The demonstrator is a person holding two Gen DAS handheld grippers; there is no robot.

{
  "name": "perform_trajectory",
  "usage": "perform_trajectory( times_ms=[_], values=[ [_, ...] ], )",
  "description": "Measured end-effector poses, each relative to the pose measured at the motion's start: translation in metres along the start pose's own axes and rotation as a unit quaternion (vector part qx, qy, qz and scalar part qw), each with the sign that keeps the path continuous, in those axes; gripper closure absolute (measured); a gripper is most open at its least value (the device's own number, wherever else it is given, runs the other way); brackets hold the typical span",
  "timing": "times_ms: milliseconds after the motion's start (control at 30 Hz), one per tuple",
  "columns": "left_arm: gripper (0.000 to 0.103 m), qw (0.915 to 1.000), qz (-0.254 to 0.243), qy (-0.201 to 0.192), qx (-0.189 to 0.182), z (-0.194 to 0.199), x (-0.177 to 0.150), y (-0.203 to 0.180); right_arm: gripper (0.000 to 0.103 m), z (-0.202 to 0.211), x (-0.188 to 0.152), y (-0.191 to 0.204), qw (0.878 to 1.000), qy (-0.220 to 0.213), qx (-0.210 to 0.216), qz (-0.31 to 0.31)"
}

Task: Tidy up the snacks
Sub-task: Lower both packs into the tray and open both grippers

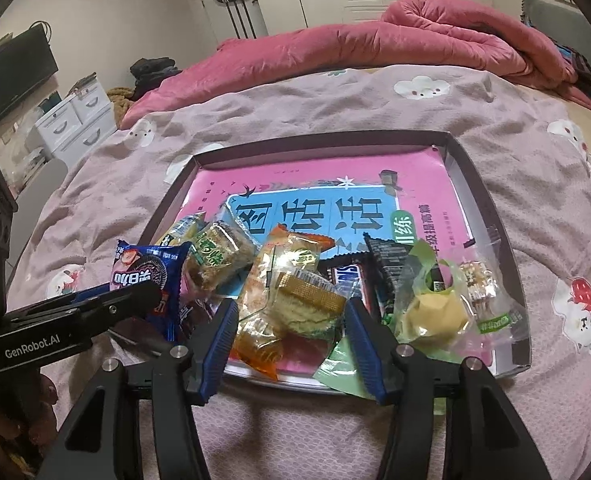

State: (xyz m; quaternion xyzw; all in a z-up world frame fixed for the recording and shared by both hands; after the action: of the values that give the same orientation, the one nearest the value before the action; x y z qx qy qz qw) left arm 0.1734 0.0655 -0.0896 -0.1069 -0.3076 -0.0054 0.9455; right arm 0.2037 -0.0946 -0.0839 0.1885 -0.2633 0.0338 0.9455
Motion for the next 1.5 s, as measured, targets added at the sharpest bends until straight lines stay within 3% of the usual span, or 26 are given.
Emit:
perform_trajectory(
  times_ms=[500, 933, 1233, 1500],
  values=[
    [0.048, 1.0, -0.001, 0.001, 0.0, -0.001, 0.002, 0.001, 0.044, -0.009, -0.002, 0.009, 1.0, 0.014, -0.002, 0.011],
    [0.048, 1.0, -0.004, 0.001, 0.0, -0.002, 0.003, 0.006, 0.044, -0.02, -0.011, 0.038, 0.998, 0.027, 0.008, 0.056],
    [0.048, 1.0, -0.003, 0.001, -0.001, -0.002, 0.003, 0.006, 0.044, -0.022, -0.011, 0.041, 0.998, 0.028, 0.023, 0.053],
    [0.048, 1.0, -0.007, 0.002, 0.003, -0.003, 0.003, 0.006, 0.044, -0.021, -0.007, 0.029, 0.999, 0.025, 0.01, 0.044]
  ],
)
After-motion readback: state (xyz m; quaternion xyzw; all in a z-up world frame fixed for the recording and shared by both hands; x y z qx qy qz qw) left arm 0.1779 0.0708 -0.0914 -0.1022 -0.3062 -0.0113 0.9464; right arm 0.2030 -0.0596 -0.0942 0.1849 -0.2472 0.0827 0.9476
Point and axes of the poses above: each gripper's, at about its wrist camera, not at the fingertips, and z roughly against the way its jaws point, y to its left, x to its top, the point moved 5 cm from there along -z, roughly the way its jaws point, and after that the axes turned 15 degrees about -z, right-handed, at the moved point
